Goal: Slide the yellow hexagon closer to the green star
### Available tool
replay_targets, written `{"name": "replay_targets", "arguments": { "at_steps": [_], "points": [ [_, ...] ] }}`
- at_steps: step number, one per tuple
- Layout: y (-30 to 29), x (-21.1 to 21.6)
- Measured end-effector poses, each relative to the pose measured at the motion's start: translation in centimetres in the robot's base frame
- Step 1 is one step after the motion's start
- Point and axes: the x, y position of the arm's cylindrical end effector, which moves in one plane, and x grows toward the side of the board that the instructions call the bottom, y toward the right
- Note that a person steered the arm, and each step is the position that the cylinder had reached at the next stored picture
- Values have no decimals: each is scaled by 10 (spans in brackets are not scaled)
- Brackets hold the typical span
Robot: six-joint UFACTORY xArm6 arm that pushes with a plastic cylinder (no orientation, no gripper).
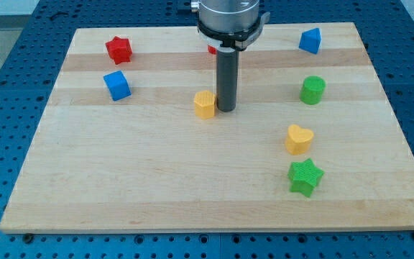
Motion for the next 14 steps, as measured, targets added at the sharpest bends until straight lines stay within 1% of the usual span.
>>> {"name": "replay_targets", "arguments": {
  "at_steps": [1,2,4,6,7,8,10,11,12,13,14],
  "points": [
    [17,0],
    [28,-23],
    [28,-12],
    [-46,-18],
    [-92,-18],
    [-102,-18],
    [-139,34],
    [-79,62],
    [-26,60],
    [13,58],
    [18,47]
  ]
}}
